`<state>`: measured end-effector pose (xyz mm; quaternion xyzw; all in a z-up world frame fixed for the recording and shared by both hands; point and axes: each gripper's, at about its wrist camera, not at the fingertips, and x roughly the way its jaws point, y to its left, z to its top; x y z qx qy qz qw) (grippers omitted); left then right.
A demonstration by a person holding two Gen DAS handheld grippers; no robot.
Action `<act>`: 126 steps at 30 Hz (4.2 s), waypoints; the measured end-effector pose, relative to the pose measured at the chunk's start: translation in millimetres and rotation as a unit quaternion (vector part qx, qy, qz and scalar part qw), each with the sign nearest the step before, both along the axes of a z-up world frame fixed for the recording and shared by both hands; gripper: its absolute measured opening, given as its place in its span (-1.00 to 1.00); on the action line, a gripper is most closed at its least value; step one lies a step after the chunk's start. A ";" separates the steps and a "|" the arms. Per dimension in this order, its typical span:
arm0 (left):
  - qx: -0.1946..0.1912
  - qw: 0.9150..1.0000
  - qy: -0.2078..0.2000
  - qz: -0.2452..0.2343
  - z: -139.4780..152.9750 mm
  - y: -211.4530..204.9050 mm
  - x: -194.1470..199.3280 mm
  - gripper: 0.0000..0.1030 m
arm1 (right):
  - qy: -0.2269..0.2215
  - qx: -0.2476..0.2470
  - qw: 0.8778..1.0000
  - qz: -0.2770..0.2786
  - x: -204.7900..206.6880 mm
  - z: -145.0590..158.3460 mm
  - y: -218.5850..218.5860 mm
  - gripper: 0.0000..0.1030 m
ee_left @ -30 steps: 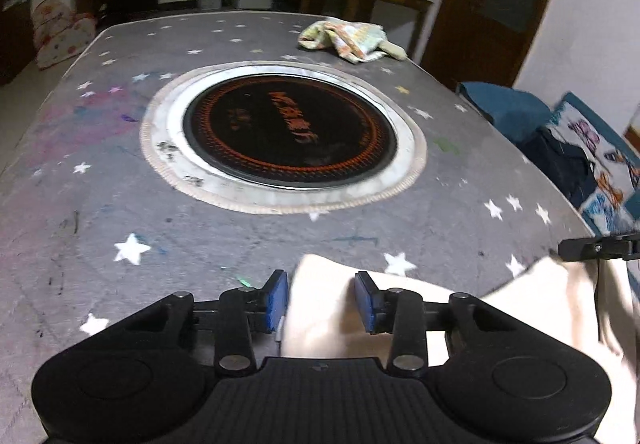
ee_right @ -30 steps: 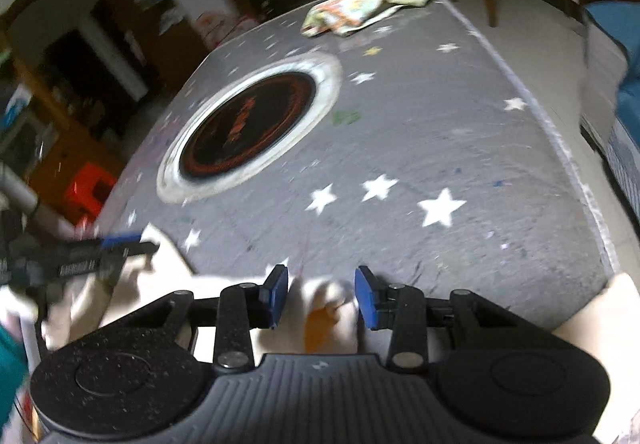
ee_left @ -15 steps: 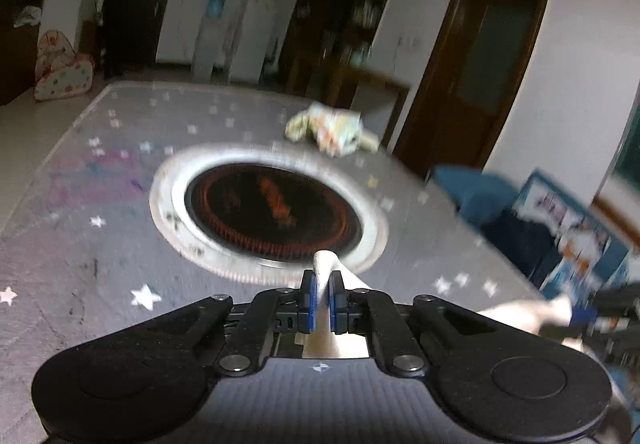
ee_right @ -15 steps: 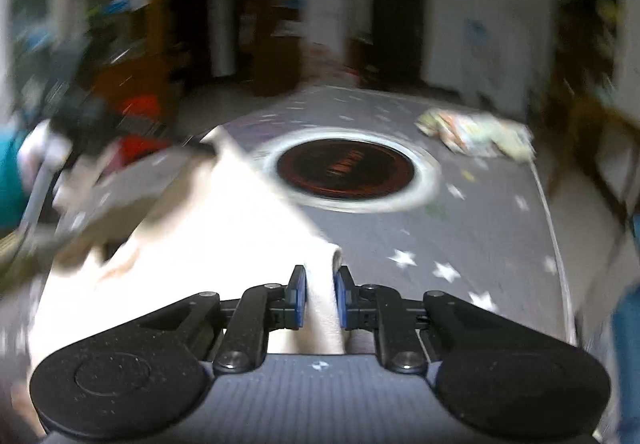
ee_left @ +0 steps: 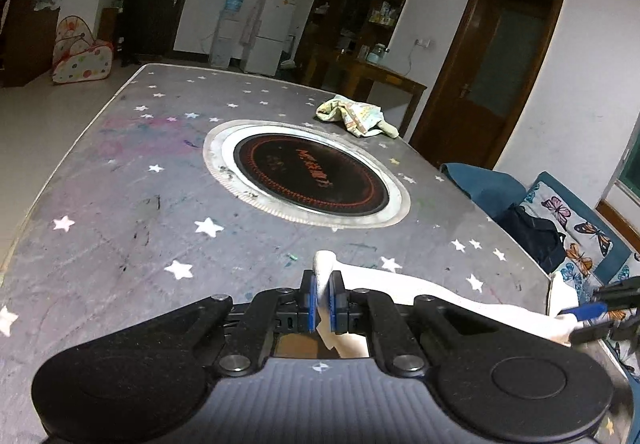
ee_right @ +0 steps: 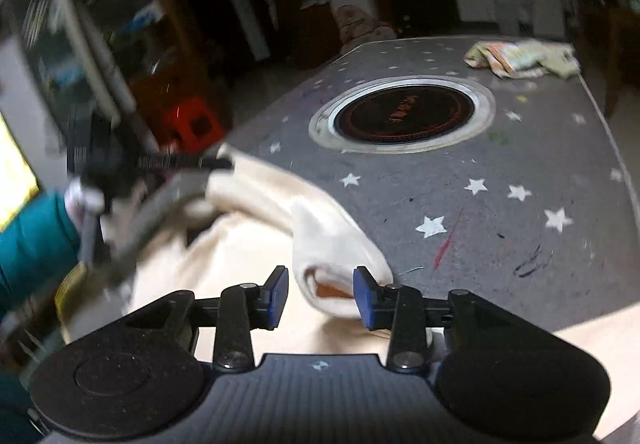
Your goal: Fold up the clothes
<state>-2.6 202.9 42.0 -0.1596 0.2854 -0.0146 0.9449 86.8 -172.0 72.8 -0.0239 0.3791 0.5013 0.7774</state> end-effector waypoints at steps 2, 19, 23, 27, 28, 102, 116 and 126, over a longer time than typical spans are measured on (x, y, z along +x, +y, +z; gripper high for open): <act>-0.001 1.000 0.006 0.002 -3.4 0.2 -1.0 -0.86 | 0.034 0.022 0.999 -0.013 8.3 -0.1 -5.6 -0.28; -0.005 1.000 0.009 0.007 -7.7 3.8 -7.6 -0.85 | 0.128 -0.001 0.988 -0.087 44.2 -36.5 10.8 -0.18; -0.006 1.000 0.011 0.008 -9.4 6.5 -8.8 -0.85 | 0.153 -0.007 0.982 -0.112 53.1 -41.4 6.9 -0.18; -0.008 1.000 0.012 0.010 -11.0 7.3 -8.9 -0.85 | 0.172 -0.011 0.977 -0.125 61.2 -49.1 8.9 -0.24; -0.007 1.000 0.012 0.009 -10.9 7.2 -8.7 -0.85 | 0.172 -0.009 0.977 -0.124 62.4 -49.8 10.5 -0.28; 0.131 0.988 0.061 0.063 -21.6 18.9 1.6 -0.40 | -0.137 -0.118 0.984 0.001 -14.6 -47.6 118.0 0.38; 0.101 0.983 0.018 0.151 -14.7 48.7 -26.9 -0.93 | -0.127 -0.115 0.985 -0.021 -18.2 -52.3 113.9 0.48; 0.050 0.957 -0.021 0.285 3.9 98.4 -131.6 -0.93 | -0.133 -0.110 0.985 -0.005 -32.1 -44.2 114.6 0.49</act>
